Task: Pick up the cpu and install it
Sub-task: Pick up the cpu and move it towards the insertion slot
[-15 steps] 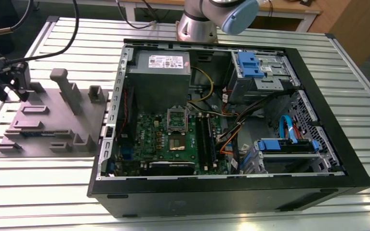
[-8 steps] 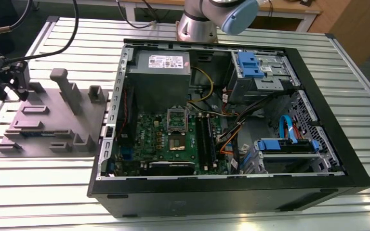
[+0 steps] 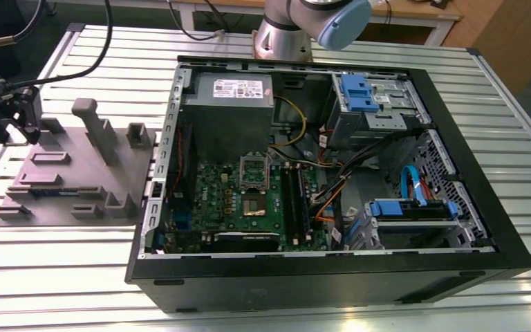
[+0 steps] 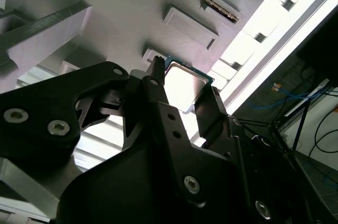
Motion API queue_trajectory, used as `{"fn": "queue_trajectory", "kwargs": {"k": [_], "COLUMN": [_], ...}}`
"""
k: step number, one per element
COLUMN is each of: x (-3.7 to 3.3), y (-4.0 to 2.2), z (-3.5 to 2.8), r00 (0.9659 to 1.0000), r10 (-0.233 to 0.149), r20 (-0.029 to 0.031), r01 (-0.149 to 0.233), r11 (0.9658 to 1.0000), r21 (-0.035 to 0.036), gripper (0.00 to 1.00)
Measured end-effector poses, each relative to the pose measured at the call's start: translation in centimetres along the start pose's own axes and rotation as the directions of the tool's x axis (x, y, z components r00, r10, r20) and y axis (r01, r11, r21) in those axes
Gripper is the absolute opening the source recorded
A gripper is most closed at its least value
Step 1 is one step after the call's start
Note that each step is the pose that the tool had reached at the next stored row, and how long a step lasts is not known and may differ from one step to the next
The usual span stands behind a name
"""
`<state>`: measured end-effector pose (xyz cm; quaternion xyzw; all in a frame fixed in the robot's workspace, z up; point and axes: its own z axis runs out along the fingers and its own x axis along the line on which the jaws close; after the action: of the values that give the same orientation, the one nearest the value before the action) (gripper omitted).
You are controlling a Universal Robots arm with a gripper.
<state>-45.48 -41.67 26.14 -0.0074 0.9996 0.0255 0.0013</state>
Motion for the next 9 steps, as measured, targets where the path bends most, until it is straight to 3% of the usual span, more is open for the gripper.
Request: {"fn": "queue_trajectory", "kwargs": {"k": [9], "x": [0.0], "y": [0.01], "z": [-0.26], "r00": [1.0], "r10": [0.0], "r20": [0.0], "r01": [0.0], "r11": [1.0], "r21": [0.0], "gripper": [0.47]}}
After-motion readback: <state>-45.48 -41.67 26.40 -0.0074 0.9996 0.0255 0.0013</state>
